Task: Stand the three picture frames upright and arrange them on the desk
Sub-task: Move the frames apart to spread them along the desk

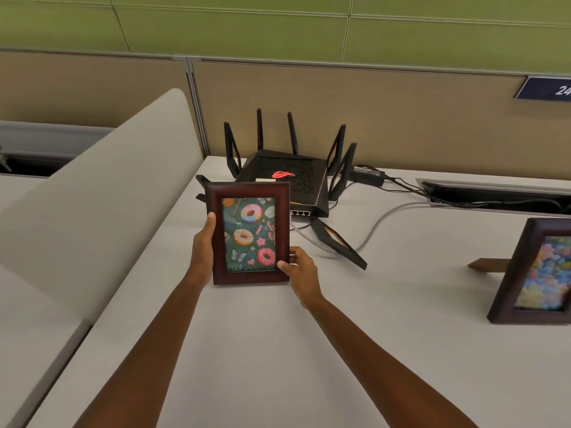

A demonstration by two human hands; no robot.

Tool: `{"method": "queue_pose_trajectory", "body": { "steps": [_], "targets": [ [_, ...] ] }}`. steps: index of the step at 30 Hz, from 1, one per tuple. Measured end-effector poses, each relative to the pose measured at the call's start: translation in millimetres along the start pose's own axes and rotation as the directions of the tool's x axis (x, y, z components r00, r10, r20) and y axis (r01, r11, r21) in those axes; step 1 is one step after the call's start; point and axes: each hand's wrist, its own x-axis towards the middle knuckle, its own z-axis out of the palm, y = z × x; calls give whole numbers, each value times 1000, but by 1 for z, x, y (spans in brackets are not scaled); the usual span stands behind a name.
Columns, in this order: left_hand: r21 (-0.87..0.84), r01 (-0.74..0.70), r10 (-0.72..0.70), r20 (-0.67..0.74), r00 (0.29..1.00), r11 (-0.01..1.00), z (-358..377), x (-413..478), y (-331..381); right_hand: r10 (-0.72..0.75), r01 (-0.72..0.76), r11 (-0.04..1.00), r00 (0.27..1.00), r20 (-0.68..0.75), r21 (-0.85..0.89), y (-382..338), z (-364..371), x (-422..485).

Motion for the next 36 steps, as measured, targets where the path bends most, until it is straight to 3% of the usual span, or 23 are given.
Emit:
{"method": "queue_pose_trajectory", "body": {
  "steps": [17,23,27,29,31,36],
  "targets": [
    [4,-18,19,-125,992,1000,-4,7,-13,-30,34,991,999,29,-133,2,10,10],
    [224,-40,111,-316,942,974,4,-8,-19,-49,55,989,998,43,-141,9,5,-2],
    [497,-87,337,-440,832,863,10,-27,-20,-50,55,973,998,28,-222,16,1,-10],
    [614,-133,461,-413,786,778,18,-40,-19,-52,55,968,998,18,-245,19,-1,-15],
    [698,-201,539,-306,784,688,30,-53,-19,-64,62,964,998,0,-260,22,-6,-21],
    [747,-327,549,-60,834,579,77,-73,-17,-133,110,946,990,-55,-305,18,-29,-30]
  ]
}}
